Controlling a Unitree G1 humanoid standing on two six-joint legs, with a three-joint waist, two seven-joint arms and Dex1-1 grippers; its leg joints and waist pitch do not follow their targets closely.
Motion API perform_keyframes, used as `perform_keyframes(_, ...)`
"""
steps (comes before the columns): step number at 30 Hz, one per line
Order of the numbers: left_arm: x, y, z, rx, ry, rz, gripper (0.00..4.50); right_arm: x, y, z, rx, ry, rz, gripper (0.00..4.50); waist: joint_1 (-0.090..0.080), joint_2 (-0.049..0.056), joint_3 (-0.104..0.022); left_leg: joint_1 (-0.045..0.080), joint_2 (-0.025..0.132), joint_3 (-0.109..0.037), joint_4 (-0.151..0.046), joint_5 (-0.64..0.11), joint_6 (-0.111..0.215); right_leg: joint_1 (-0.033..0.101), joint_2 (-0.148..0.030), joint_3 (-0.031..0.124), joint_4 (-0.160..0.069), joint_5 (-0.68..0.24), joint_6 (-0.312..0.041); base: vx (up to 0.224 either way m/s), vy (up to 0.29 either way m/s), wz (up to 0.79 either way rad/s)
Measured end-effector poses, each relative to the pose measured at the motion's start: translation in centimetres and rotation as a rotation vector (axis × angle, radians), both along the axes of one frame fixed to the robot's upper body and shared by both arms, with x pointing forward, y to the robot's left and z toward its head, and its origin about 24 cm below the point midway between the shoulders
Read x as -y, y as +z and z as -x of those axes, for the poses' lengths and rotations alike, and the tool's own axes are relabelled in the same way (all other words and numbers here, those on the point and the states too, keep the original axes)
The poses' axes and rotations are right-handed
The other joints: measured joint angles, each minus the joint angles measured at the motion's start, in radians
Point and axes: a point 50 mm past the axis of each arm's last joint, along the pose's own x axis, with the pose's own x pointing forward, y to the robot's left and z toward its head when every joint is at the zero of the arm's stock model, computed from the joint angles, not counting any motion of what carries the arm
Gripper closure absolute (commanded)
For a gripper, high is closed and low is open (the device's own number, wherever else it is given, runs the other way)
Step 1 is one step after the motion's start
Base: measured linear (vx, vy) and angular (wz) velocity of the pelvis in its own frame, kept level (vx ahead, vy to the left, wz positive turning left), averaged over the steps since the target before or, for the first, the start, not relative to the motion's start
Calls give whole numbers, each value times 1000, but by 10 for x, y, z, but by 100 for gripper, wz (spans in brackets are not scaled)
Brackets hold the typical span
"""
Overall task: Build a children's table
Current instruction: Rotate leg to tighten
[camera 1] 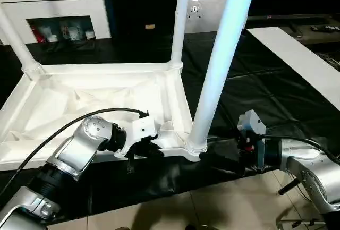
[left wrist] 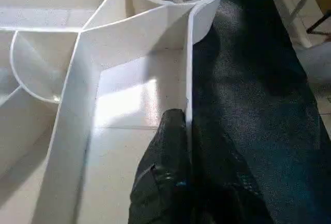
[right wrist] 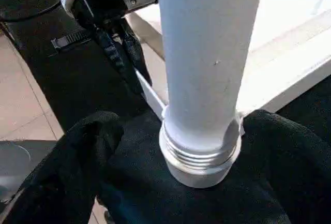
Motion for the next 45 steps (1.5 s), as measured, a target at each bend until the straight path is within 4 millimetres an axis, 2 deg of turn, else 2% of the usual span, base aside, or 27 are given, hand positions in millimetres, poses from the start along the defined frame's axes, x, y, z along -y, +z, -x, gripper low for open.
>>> perform_keyframes(8,-4,-1,2,22,-108,5,449,-6,6,-12,41,21,-70,0,2,6,-4,0,0,1,-4,0,0,-1,0,1,3,0,0,0,0,0)
perform_keyframes(10,-5,-1,4,16,-147,-1,449,-5,7,-14,27,52,-87,0,11,7,-5,0,1,0,-5,0,0,-1,0,1,4,0,0,0,0,0)
perform_keyframes(12,-5,0,5,9,-182,-5,450,-5,8,-16,14,90,-92,29,24,8,-5,0,2,0,-5,0,0,-1,0,2,5,0,0,0,0,0)
perform_keyframes(13,-4,0,4,9,-190,-7,450,-5,8,-15,9,108,-94,29,28,8,-5,0,2,0,-4,0,0,-1,0,2,5,0,0,0,0,0)
perform_keyframes(18,-4,0,0,1,-216,-12,450,-7,5,-18,-34,210,-80,68,33,8,-5,0,0,1,-3,0,0,-1,-2,3,9,0,0,0,0,0)
perform_keyframes(27,-5,0,-3,-25,-221,-11,450,-11,-1,-26,-75,296,-53,147,32,7,-5,0,0,1,0,0,0,-2,-4,2,14,0,0,0,0,0)
perform_keyframes(30,-5,0,-3,-30,-230,-9,450,-14,-2,-28,-80,307,-53,158,33,7,-5,0,0,1,0,0,0,-2,-5,2,14,0,0,0,0,0)
perform_keyframes(31,-5,0,-3,-30,-231,-9,450,-15,-3,-28,-84,309,-57,181,33,7,-5,0,0,1,0,0,0,-2,-5,2,14,0,0,0,0,0)
perform_keyframes(37,-5,0,-3,-31,-233,-8,450,-16,-4,-29,-98,330,-67,233,33,7,-5,0,0,1,0,0,0,-2,-5,2,14,0,0,0,0,0)
perform_keyframes(42,-3,-1,-4,-65,-194,6,450,-16,-5,-26,-107,301,-76,246,32,7,-5,0,-1,2,0,0,0,-2,-5,2,14,0,0,0,0,0)
perform_keyframes(45,-3,-1,-7,-100,-110,17,450,-22,-6,-24,-99,206,-98,248,26,7,-5,1,-1,2,0,0,0,-2,-5,2,14,0,0,0,0,0)
